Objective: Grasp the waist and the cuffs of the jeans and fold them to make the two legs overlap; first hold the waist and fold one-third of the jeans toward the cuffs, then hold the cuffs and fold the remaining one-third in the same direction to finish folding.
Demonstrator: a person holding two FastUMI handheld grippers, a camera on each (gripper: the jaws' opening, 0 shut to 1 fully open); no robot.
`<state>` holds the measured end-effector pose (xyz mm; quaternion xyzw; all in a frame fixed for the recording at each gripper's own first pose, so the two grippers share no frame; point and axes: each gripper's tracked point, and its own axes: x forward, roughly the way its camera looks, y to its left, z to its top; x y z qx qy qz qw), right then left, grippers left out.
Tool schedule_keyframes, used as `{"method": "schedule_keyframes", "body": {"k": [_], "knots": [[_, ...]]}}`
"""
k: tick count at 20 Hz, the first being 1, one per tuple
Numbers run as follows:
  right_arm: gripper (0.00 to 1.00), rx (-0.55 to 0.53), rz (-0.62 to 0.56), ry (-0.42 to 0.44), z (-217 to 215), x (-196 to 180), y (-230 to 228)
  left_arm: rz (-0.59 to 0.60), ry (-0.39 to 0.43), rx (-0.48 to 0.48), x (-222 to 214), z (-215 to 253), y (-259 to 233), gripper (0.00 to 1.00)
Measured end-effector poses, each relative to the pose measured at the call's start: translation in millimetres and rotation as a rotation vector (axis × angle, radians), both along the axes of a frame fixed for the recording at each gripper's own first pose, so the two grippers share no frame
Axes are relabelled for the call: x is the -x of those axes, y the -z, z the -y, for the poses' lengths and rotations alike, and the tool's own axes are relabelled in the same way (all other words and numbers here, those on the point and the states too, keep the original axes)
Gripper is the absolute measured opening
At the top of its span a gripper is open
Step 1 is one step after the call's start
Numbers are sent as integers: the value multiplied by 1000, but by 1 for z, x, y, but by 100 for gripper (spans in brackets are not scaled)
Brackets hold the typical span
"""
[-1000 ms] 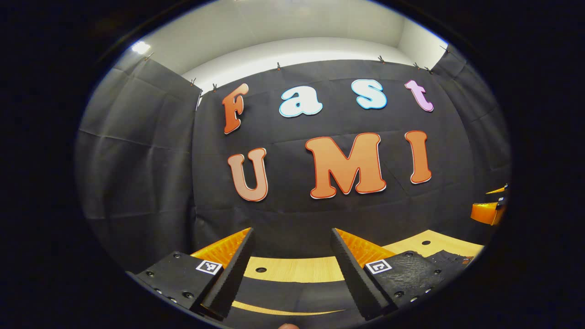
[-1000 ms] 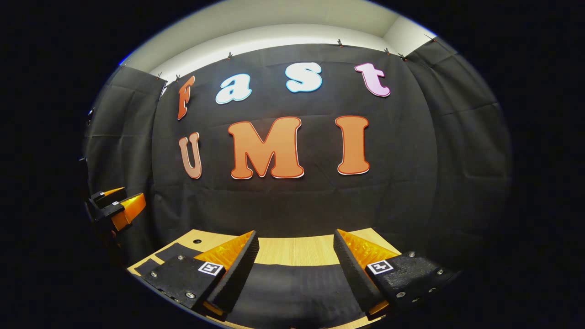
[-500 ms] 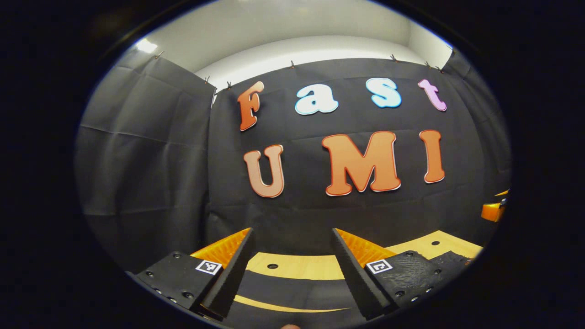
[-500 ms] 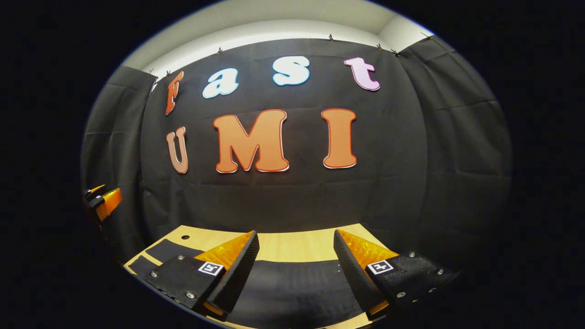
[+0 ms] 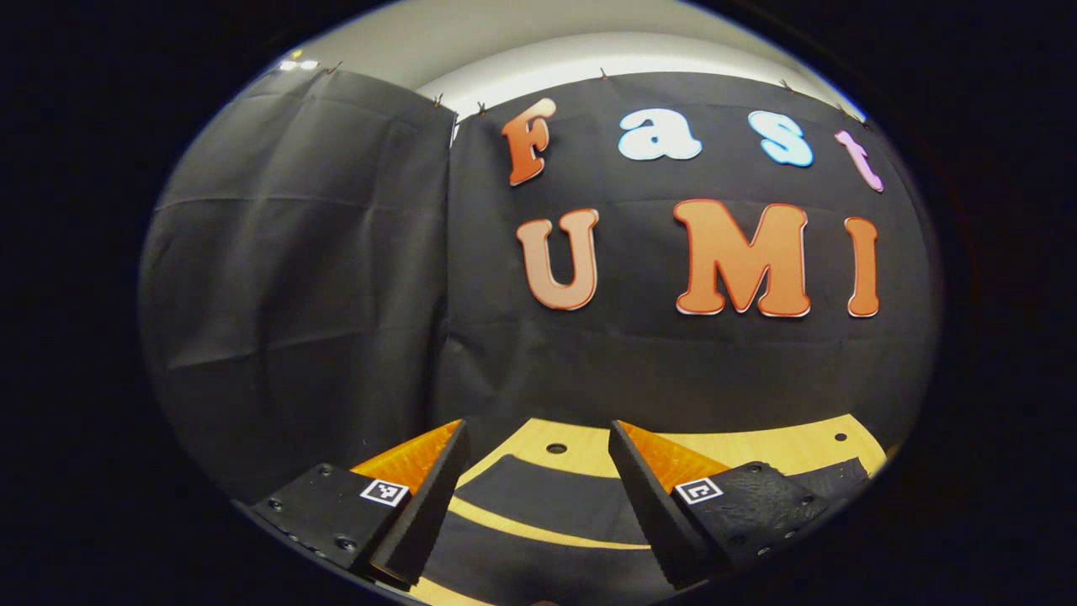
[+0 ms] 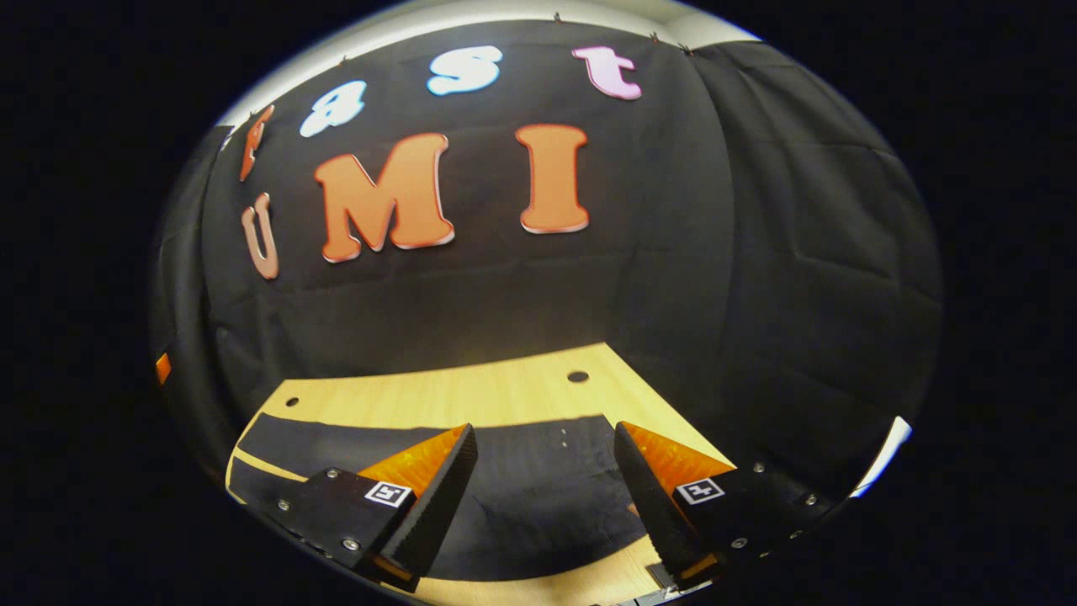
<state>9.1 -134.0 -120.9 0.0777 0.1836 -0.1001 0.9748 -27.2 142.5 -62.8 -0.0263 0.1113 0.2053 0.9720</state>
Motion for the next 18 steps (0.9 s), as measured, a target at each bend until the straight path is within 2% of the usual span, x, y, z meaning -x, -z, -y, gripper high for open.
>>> {"method": "schedule_keyframes", "body": {"k": [1,2,6,11,14,18], "knots": [[94,-37,-28,3,4,1,10,-25,-34,18,5,-10,7,99],[98,-70,-53,11,8,1,19,-55,-65,38,8,-21,16,99],[98,-101,-173,76,33,5,57,-153,-152,145,20,-49,56,99],[97,-251,-294,121,48,9,104,-303,-203,277,30,-63,112,96],[96,-322,-375,137,53,11,134,-378,-253,373,51,-70,142,98],[96,-409,-453,166,52,8,166,-498,-312,430,73,-89,176,96]]}}
